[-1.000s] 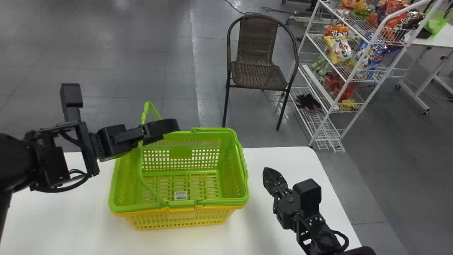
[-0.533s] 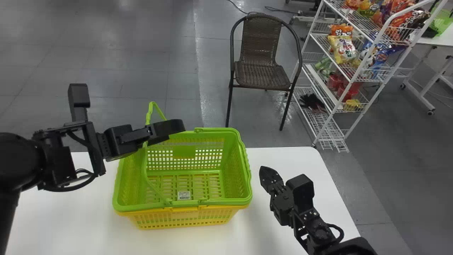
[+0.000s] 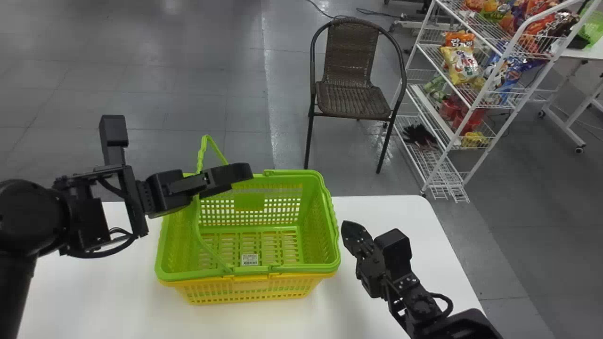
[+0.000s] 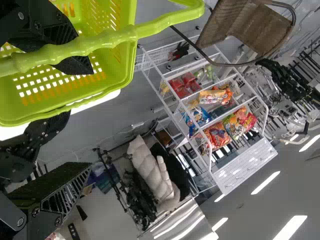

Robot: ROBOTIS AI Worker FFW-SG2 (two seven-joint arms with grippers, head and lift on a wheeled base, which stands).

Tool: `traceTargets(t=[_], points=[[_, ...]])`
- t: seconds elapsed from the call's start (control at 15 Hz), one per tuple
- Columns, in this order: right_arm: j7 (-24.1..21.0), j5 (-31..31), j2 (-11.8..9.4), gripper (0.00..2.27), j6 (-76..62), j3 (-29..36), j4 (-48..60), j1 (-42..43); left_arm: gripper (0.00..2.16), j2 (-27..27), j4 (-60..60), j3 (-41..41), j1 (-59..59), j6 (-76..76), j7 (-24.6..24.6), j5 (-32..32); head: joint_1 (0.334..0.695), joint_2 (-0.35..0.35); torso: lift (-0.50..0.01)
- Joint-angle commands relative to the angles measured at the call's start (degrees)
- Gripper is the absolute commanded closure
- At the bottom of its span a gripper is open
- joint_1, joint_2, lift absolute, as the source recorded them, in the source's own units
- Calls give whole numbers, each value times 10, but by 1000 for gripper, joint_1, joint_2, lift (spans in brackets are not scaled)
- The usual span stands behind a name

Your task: Grasp handle with right gripper to insert into left gripper then lift and swing left to center

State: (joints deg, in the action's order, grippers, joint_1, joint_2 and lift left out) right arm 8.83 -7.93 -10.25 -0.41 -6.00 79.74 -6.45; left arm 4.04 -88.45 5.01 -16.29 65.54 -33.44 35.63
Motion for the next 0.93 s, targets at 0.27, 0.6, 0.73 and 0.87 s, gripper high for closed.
traceTargets(t=[0.27, 0.6, 0.73, 0.87], points=[[-3, -1, 1, 2098, 0, -10, -1, 1, 181, 0, -4, 1, 8, 0, -1, 9, 695, -155, 0], [-6, 5, 1, 2094, 5, -10, 8, 1, 181, 2, -8, 3, 13, 2, -2, 14, 695, -152, 0], [-6, 7, 1, 2094, 11, -9, 23, -4, 181, 2, -9, 3, 13, 2, -2, 15, 695, -151, 0], [-6, 13, 1, 2094, 23, -9, 51, -14, 181, 2, -10, 2, 13, 2, -2, 15, 695, -151, 0]])
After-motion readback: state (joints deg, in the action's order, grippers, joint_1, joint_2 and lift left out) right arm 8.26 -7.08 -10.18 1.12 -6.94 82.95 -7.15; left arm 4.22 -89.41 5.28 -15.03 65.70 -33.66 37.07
